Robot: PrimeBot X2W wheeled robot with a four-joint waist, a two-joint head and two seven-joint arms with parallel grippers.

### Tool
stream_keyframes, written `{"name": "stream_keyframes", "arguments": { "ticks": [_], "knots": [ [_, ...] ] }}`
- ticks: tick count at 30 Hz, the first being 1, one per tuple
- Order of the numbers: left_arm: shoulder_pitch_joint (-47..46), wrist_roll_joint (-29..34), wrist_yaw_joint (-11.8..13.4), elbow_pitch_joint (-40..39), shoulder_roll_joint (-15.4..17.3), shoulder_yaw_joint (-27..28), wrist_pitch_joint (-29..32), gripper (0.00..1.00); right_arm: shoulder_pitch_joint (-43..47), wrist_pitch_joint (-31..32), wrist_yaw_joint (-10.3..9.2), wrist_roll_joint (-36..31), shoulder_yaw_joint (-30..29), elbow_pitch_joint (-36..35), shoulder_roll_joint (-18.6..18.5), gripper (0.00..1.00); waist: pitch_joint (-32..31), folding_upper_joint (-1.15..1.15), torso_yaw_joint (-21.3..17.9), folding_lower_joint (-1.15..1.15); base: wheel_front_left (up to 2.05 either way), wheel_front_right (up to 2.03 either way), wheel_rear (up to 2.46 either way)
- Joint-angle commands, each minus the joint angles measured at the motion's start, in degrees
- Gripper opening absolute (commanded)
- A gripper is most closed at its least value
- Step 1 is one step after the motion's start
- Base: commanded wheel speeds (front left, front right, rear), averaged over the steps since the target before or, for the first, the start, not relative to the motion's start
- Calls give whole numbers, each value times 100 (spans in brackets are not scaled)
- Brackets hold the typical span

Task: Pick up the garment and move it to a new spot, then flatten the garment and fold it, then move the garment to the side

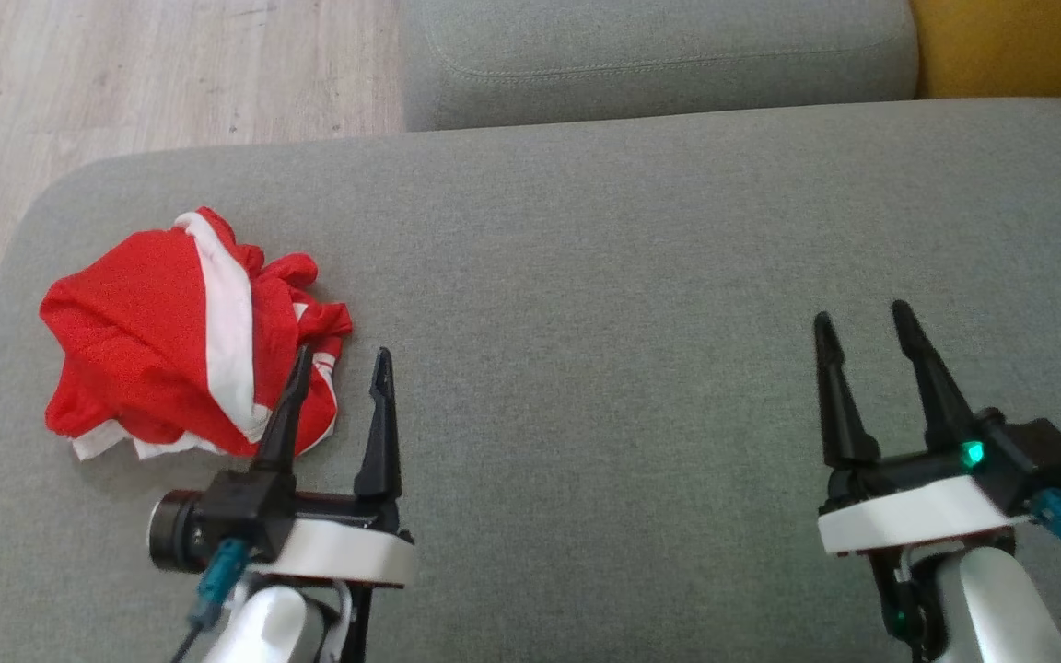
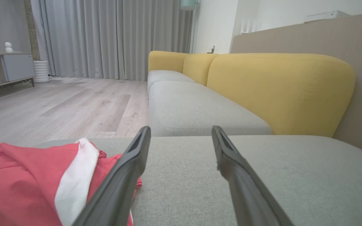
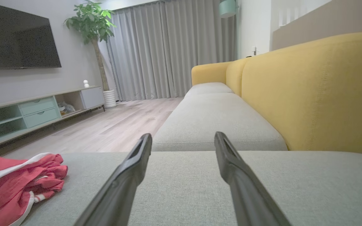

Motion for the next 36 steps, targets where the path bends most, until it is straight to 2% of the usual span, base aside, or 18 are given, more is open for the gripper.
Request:
{"name": "stream_keyframes", "arguments": {
  "ticks": [1,6,10,14,21,30,36],
  "knots": [
    [-110,59,-42,-211,24,250,-76,100,-132,-89,-4,20,77,-155,-41,100,-5,0,1,0,0,0,0],
    [163,23,-439,-146,-178,590,-160,100,-53,-173,-4,728,64,205,-43,100,-49,0,-6,0,0,0,0],
    [318,245,-725,58,-316,728,-227,100,-68,-241,-4,795,175,438,-44,100,-81,0,-16,0,0,0,0],
    [384,568,-927,241,-441,828,-295,100,-72,-308,-4,423,228,631,-45,100,-115,0,-18,0,0,0,0],
    [444,1078,-1162,390,-617,1008,-391,100,-102,-405,-4,36,328,805,-46,100,-151,0,-48,0,0,0,0],
    [458,1245,-1391,514,-760,1242,-391,100,-110,-405,-4,123,338,824,-46,100,-172,0,-10,0,0,0,0],
    [465,1313,-1474,569,-810,1389,-391,100,-49,-405,-4,191,432,846,-46,100,-244,0,207,0,0,0,0]
  ]
}}
